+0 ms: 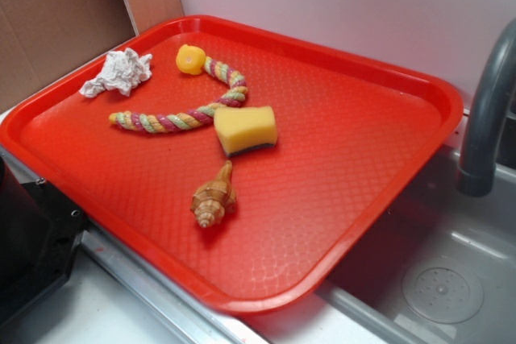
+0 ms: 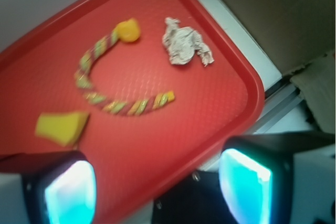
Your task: Grab the white paper.
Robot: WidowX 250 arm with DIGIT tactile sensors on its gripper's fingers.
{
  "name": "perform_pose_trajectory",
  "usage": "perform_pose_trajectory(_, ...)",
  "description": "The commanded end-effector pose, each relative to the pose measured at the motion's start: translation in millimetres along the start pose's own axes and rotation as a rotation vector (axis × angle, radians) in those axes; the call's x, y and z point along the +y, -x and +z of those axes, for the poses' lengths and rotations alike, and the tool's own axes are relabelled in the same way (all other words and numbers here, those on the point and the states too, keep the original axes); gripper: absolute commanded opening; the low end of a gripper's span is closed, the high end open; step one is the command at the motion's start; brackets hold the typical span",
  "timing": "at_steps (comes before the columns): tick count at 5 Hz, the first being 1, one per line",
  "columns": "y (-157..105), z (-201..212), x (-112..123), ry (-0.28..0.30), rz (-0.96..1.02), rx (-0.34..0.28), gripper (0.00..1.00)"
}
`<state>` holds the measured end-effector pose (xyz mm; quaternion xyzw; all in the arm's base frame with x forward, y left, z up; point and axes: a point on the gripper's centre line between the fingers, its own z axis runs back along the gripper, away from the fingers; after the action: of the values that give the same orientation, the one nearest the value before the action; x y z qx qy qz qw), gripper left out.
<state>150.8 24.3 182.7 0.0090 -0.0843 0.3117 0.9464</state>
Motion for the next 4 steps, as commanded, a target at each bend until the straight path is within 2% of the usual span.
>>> perform_pose_trajectory(1, -35, -41, 8, -0.033, 0.254, -0.204, 1.0)
perform_pose_trajectory(3, -69, -94, 31, -0.147, 0.378, -0.257, 1.0)
perform_pose_trajectory(4, -82, -119, 36, -0.178, 0.363, -0.266, 1.0)
